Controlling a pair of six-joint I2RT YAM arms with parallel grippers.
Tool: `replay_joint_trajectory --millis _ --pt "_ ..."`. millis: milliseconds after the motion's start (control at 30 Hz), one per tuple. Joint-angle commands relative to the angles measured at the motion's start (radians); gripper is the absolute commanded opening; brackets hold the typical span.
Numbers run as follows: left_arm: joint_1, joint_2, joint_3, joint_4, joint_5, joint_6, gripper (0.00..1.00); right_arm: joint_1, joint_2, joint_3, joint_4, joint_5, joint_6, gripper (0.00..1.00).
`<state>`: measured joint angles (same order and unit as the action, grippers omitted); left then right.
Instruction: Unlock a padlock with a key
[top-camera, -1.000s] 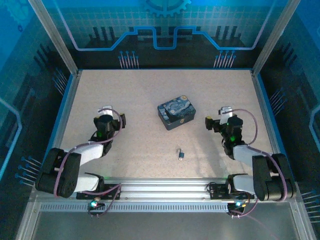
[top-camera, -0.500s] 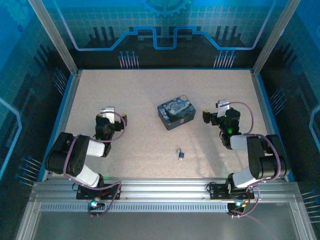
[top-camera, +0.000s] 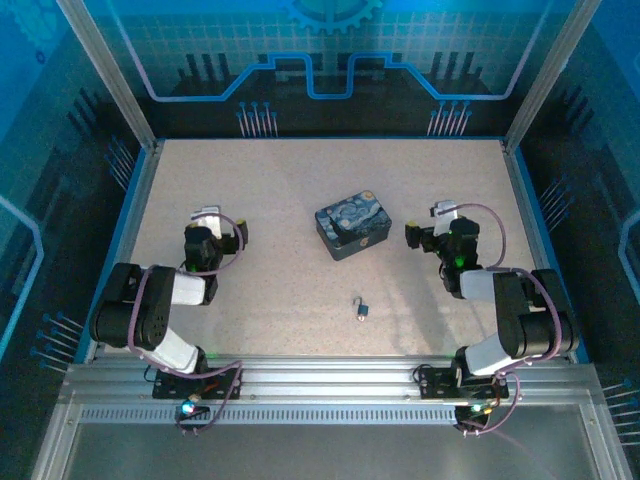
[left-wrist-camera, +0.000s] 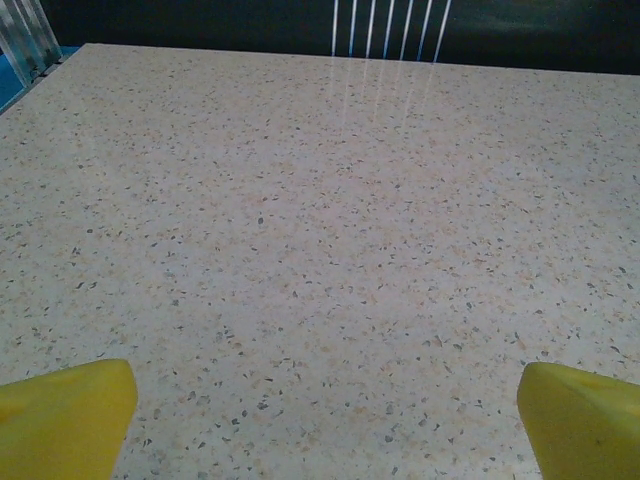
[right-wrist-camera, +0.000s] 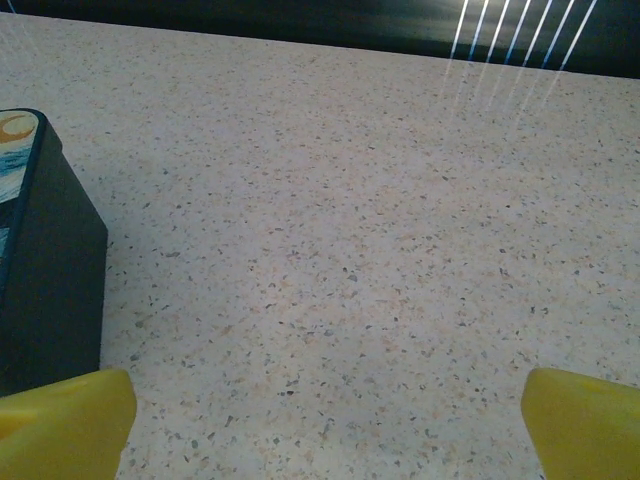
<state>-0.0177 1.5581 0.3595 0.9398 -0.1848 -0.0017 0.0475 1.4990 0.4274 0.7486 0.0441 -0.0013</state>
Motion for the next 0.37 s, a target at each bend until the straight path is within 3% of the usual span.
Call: replay_joint_trajectory --millis 0,333 --pt "0.005 -0.007 0.011 0.002 0.025 -0.019 0.99 0.01 0.004 0.009 -0.002 0.002 -0.01 1.0" --pt "0.005 -0.007 0.011 0.002 0.025 -0.019 0.99 0.009 0.005 0.011 -0.005 0.003 -0.01 1.0"
